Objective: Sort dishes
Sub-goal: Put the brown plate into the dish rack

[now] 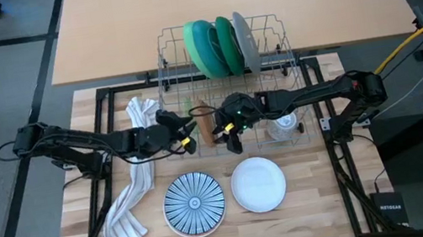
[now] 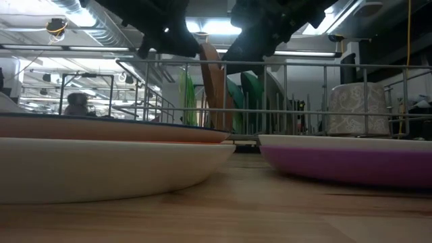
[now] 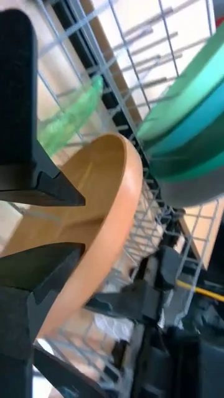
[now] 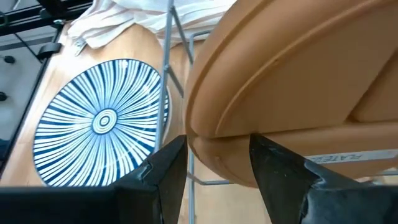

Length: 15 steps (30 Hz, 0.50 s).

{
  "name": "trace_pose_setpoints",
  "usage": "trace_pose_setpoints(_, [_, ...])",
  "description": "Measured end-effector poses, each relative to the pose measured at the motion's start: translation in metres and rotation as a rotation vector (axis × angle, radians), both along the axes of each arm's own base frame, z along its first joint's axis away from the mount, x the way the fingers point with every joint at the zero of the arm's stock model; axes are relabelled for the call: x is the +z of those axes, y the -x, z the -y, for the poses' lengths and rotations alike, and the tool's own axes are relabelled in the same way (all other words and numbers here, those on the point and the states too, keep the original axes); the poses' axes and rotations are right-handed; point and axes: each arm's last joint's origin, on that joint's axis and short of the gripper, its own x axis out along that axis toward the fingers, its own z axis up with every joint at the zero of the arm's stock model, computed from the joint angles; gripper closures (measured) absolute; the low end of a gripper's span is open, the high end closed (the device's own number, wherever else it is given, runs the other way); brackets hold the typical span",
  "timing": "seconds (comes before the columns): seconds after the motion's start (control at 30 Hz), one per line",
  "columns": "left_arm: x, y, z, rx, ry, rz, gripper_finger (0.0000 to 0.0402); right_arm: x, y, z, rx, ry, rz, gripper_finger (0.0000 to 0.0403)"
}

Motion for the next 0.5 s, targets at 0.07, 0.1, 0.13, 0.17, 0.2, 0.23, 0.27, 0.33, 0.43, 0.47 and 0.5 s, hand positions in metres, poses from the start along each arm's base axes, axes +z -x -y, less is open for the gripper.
trace_pose_setpoints(0.07, [0.0016, -0.001, -0.0003, -0.018, -0.002, 0.012, 0.0308, 0.0, 0.0001, -0.0003, 0.009, -0.007, 0.0, 0.0224])
trace_pose_setpoints(0.1, [0.002, -0.0012, -0.0002, -0.025, -0.006, 0.013, 0.0308, 0.0, 0.0001, -0.0005, 0.012, -0.01, 0.0, 0.0224])
trace_pose_setpoints(0.13, [0.0021, -0.0013, -0.0002, -0.026, -0.008, 0.013, 0.0308, 0.0001, 0.0001, -0.0006, 0.017, -0.013, 0.001, 0.0224])
trace_pose_setpoints(0.17, [0.0022, -0.0013, -0.0002, -0.026, -0.008, 0.014, 0.0308, 0.0, 0.0001, -0.0007, 0.019, -0.015, 0.001, 0.0224])
trace_pose_setpoints(0.2, [0.0021, -0.0013, -0.0001, -0.026, -0.007, 0.014, 0.0308, 0.0, 0.0001, -0.0008, 0.019, -0.015, 0.001, 0.0223])
trace_pose_setpoints(0.23, [0.0021, -0.0013, -0.0001, -0.029, -0.006, 0.014, 0.0308, -0.0001, 0.0001, -0.0008, 0.019, -0.015, 0.0, 0.0224])
trace_pose_setpoints(0.27, [0.0021, -0.0015, 0.0001, -0.036, -0.003, 0.014, 0.0308, -0.0001, 0.0002, -0.0009, 0.02, -0.016, 0.0, 0.0224])
trace_pose_setpoints(0.33, [0.002, -0.0017, 0.0006, -0.054, 0.005, 0.014, 0.0308, -0.0002, 0.0002, -0.0009, 0.021, -0.017, -0.001, 0.0224])
trace_pose_setpoints(0.43, [0.0019, -0.0018, 0.0007, -0.057, 0.006, 0.014, 0.0308, -0.0002, 0.0002, -0.001, 0.023, -0.018, -0.001, 0.0224])
trace_pose_setpoints(0.47, [0.002, -0.0018, 0.0007, -0.059, 0.003, 0.012, 0.0308, -0.0002, 0.0002, -0.001, 0.025, -0.019, 0.0, 0.0224])
trace_pose_setpoints(0.5, [0.002, -0.0018, 0.0007, -0.062, -0.003, 0.007, 0.0308, -0.0002, 0.0003, -0.0012, 0.03, -0.023, 0.0, 0.0224])
